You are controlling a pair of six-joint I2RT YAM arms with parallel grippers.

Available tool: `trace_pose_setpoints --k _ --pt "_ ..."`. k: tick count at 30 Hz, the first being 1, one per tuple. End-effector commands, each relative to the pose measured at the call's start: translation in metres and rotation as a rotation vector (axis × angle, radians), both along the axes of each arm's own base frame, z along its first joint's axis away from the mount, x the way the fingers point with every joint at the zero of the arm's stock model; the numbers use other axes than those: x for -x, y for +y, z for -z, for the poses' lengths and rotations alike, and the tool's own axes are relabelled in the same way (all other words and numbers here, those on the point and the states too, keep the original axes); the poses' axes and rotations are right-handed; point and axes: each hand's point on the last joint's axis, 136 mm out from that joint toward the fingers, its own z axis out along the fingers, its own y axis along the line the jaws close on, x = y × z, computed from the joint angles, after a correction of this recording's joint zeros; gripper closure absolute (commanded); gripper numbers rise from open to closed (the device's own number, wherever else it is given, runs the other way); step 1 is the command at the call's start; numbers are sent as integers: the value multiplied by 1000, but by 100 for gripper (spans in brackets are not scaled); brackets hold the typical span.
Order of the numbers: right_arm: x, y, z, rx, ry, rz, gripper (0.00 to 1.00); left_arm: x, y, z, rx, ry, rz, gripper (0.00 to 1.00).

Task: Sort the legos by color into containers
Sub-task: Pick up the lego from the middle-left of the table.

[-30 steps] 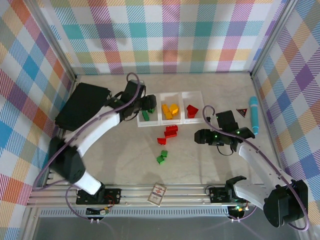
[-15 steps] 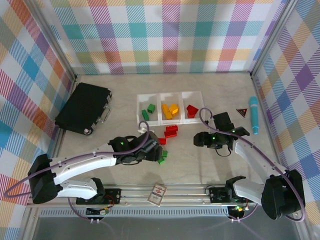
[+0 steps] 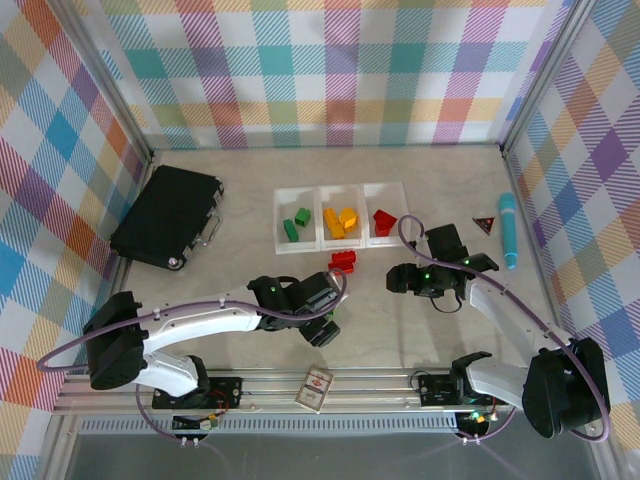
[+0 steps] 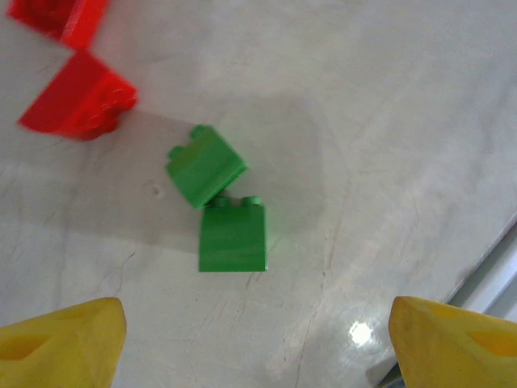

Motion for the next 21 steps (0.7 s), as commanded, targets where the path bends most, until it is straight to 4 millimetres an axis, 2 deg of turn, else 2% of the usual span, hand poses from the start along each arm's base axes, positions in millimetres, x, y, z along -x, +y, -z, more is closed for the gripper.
trace_pose_setpoints --k 1,8,16,21 --pt "3 -1 1 1 1 -17 33 12 -5 12 1 53 219 15" --pt "2 1 3 -3 8 -24 33 -19 -3 40 -62 168 125 20" --pt "3 0 4 0 13 -25 33 -32 -13 57 -95 255 82 24" --pt "2 1 5 2 18 -25 33 -32 -8 64 -114 270 55 25"
